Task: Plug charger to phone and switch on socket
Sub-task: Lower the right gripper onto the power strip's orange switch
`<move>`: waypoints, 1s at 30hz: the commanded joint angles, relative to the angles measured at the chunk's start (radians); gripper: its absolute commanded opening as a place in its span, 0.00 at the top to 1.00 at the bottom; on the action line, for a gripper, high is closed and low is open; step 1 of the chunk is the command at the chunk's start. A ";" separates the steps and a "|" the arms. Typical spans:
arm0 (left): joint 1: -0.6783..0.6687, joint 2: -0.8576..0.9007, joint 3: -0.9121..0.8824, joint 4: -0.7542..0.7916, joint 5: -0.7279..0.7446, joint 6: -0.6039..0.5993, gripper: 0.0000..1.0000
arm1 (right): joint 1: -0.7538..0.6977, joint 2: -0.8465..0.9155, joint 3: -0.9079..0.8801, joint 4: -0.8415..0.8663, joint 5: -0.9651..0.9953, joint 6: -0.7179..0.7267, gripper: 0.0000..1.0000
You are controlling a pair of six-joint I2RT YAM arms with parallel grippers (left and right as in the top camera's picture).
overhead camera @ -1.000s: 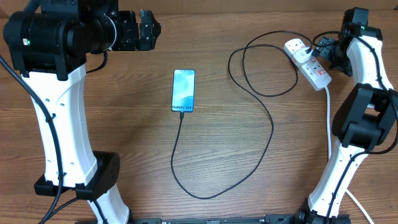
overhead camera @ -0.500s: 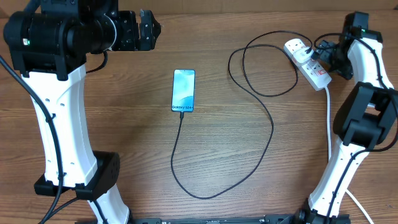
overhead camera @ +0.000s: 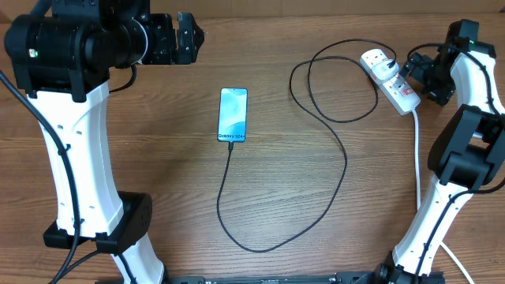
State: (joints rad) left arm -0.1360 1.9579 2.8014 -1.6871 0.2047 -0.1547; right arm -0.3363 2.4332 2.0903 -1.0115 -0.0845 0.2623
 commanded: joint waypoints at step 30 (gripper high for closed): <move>-0.002 0.005 -0.003 -0.002 -0.005 0.001 0.00 | -0.092 0.013 0.000 -0.005 -0.156 0.034 0.00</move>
State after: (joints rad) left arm -0.1360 1.9579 2.8014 -1.6875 0.2047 -0.1547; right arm -0.3927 2.4332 2.0884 -1.0225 -0.2111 0.2710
